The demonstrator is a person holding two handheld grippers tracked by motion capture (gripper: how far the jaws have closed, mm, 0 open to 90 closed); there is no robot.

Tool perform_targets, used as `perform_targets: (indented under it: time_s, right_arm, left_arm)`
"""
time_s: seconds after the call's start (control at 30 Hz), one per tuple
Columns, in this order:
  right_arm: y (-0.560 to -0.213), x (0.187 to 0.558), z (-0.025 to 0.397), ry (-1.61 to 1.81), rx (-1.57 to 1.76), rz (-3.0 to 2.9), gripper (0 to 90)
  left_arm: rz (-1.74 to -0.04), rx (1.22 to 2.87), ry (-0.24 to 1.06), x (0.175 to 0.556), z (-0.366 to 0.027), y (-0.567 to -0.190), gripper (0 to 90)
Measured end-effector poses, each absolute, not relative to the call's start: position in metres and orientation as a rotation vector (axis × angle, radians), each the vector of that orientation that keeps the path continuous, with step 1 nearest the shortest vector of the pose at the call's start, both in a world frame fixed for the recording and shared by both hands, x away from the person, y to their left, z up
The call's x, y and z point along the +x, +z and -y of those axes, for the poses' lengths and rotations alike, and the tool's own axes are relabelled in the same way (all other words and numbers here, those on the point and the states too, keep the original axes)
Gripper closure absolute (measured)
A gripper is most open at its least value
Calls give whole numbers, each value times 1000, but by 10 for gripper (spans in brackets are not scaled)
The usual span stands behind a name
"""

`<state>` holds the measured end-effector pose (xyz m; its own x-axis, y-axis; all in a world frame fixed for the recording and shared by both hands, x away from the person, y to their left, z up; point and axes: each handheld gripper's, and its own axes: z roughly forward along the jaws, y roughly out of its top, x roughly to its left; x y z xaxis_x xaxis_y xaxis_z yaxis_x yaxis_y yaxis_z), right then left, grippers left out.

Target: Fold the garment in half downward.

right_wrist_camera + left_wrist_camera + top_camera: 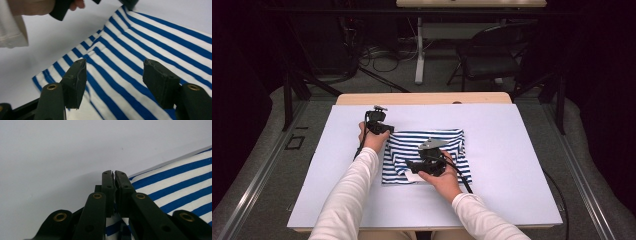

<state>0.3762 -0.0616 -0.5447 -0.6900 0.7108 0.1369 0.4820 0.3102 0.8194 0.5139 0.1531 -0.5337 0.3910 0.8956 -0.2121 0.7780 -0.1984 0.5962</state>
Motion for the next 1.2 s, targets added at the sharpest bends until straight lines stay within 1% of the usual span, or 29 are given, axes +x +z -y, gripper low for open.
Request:
perform_targets:
  time_s: [0.73,1.0,1.2]
  right_arm:
    - [-555,340,-3,1331,868,-2471,378]
    - [-561,332,-24,1292,782,-2527,414]
    - [-566,332,-30,1266,776,-2548,442]
  left_arm:
    - [-1422,2023,257,512,-151,-531,868]
    - [-1416,2021,250,512,-153,-531,869]
    - [-1412,2024,250,512,-153,-530,869]
